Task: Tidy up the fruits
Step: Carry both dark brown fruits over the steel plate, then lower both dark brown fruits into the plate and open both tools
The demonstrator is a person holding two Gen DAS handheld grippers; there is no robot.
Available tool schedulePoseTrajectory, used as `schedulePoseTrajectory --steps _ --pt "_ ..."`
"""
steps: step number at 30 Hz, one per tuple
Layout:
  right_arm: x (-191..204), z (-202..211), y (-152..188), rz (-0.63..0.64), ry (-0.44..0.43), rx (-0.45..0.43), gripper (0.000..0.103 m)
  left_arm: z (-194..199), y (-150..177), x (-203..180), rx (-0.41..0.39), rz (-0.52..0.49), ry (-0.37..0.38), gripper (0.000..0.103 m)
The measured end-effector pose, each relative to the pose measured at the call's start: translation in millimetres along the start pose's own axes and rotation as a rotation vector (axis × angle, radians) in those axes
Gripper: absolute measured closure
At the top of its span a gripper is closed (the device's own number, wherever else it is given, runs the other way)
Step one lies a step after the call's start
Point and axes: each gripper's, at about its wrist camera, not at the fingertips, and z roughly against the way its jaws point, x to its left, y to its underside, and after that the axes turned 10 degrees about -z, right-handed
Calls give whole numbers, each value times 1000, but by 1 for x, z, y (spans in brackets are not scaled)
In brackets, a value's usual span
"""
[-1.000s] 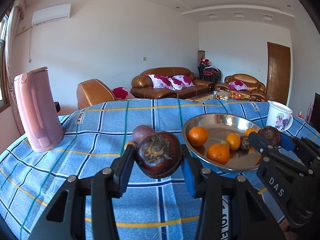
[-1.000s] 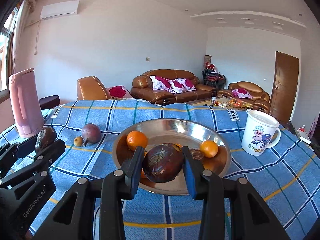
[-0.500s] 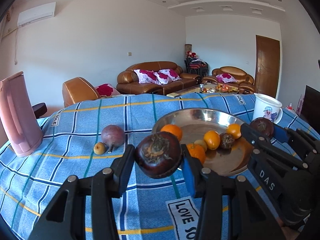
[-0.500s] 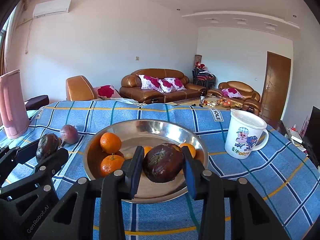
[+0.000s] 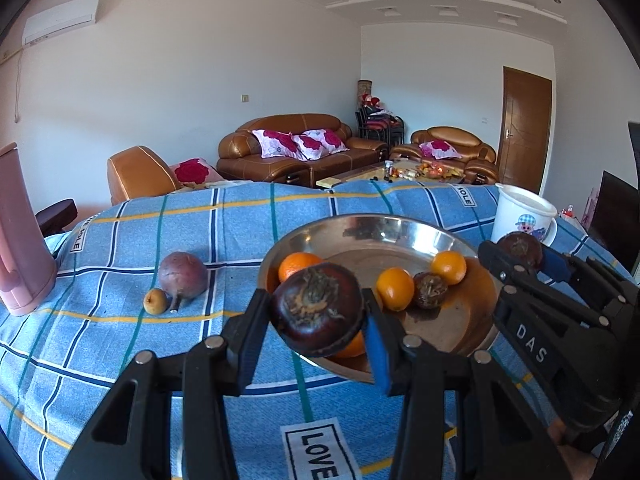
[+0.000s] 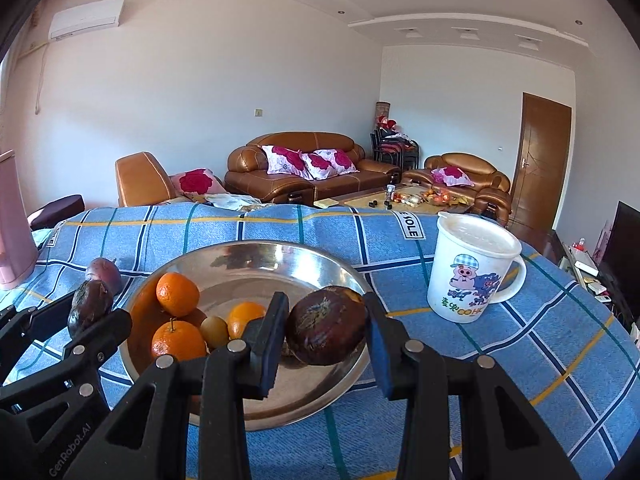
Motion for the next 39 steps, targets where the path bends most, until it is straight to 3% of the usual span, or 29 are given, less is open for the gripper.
schedulePoseTrajectory --steps 10,15,20,33,39 --pt "-21 -17 -10 -58 11 21 63 -20 -9 -8 24 18 38 56" --pt "-20 -25 -13 -52 12 29 63 -33 -20 -18 17 -17 4 56" --pt "-23 -45 -17 -75 -2 91 63 -52 -29 -22 36 -33 -28 56" --pt "-14 -80 -28 -134 -18 133 63 -98 -43 -5 141 4 -87 56" --pt "-12 -99 -30 -150 -40 207 63 -109 -46 -7 161 -20 -101 56"
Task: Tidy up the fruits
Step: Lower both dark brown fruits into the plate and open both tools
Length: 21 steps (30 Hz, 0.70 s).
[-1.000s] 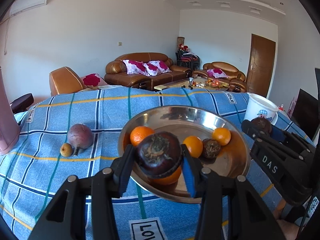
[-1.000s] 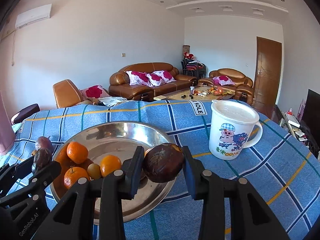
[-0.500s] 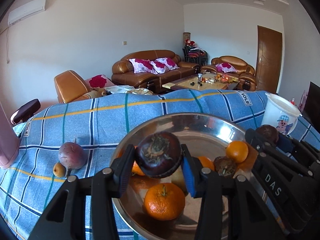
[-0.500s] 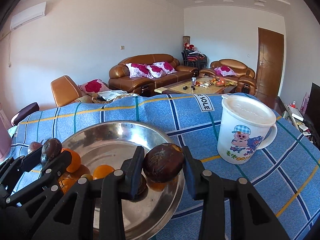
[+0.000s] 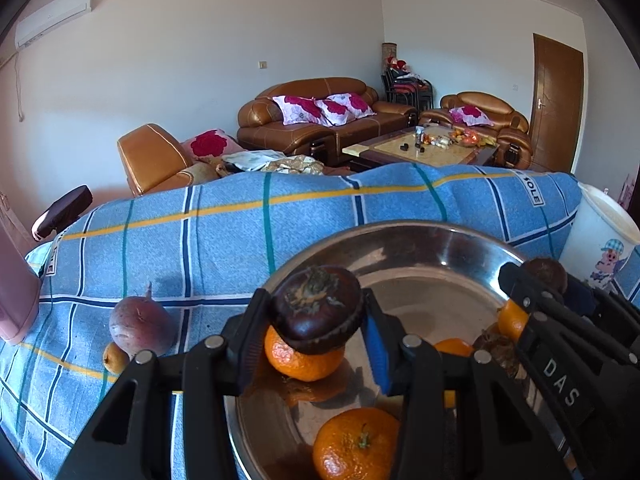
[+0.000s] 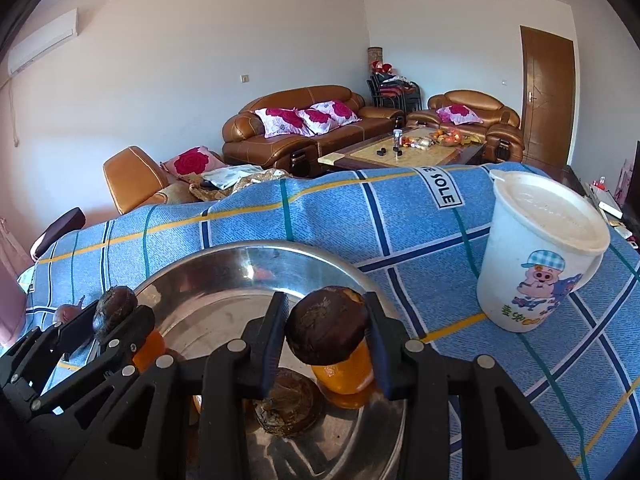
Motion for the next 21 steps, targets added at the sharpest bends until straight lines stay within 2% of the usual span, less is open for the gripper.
schedulePoseTrajectory --steps 10,14,19,21 --pt "3 -9 -1 -5 -47 39 63 -8 -7 -10 10 -42 11 56" --pt "1 -8 -1 -12 -71 40 63 -12 -7 -10 33 -40 15 53" --pt "-2 -8 -1 -26 -82 37 62 -14 -6 -4 38 -5 23 42" --pt "-5 -7 -2 -40 -92 31 61 -14 -4 1 34 14 26 33"
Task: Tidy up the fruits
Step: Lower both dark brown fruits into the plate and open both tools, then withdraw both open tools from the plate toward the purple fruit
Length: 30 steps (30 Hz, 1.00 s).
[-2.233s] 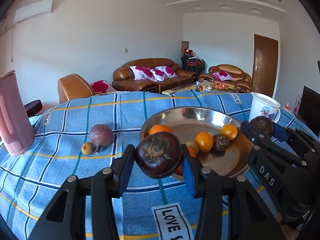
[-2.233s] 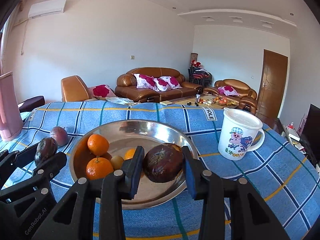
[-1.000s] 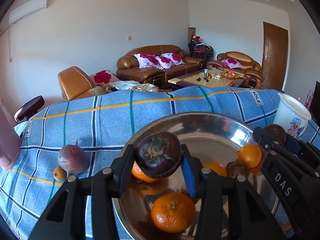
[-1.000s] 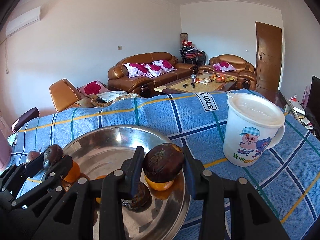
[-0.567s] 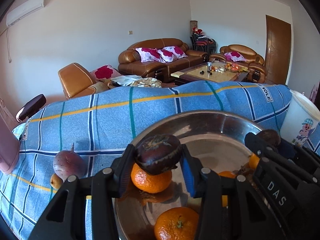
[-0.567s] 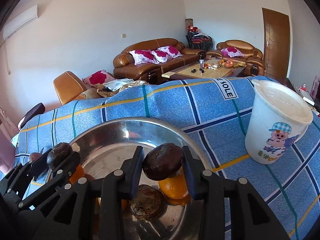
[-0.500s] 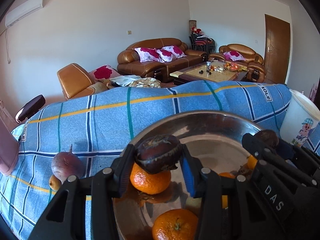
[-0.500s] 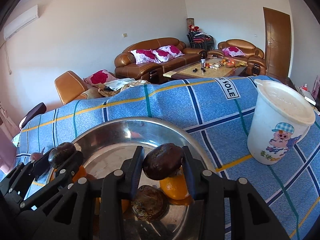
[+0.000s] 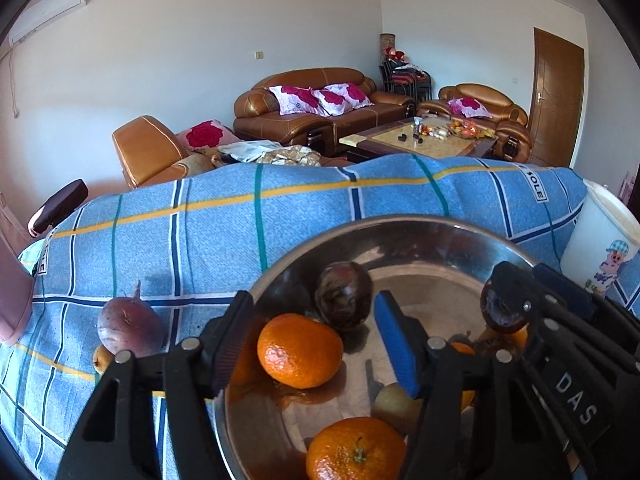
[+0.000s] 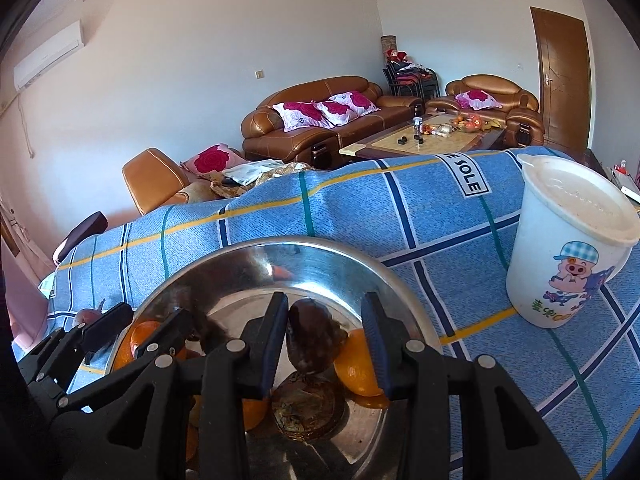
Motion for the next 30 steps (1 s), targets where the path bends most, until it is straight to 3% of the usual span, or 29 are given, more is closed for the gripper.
schedulePoseTrajectory --steps 4,6,8,12,17,23,30 --pt "-8 6 0 -39 -13 -26 58 6 2 1 -22 2 -3 21" --pt "-9 10 0 -45 -21 -40 46 11 1 -3 -41 -24 -6 3" --pt "-6 14 0 -35 -18 -68 42 19 1 -7 -82 -53 -42 0" --pt "0 27 4 -10 -3 -137 37 24 0 -14 -99 -103 -60 0" --pt "4 42 6 16 36 -230 35 33 3 -8 -129 -76 -55 0" --pt "4 57 8 16 76 -344 32 56 16 -1 -188 -61 -105 0" --pt "18 70 20 99 105 -386 32 71 34 18 -170 11 -63 0"
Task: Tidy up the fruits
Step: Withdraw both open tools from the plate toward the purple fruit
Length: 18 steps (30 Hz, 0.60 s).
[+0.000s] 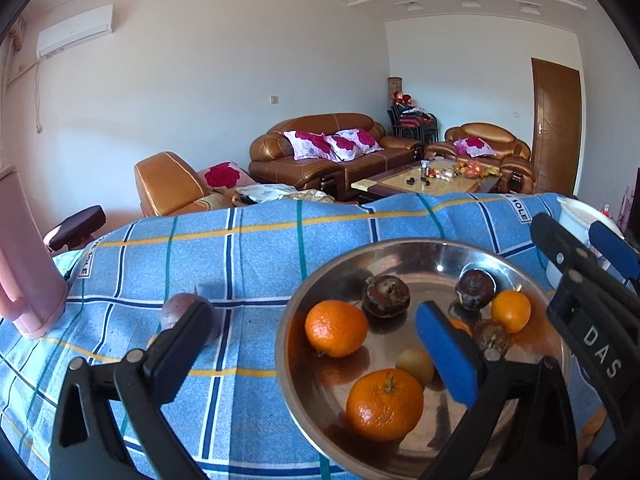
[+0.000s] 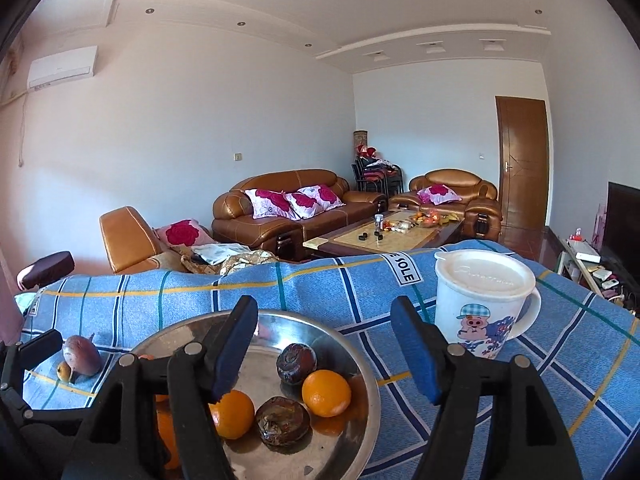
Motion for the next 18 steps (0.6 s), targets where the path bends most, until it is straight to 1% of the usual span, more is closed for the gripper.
schedulePoseTrajectory --steps 3,18 --pt "3 10 3 21 7 -7 32 7 6 3 3 12 9 0" --pt "0 71 21 21 12 -4 32 60 37 5 -13 7 20 0"
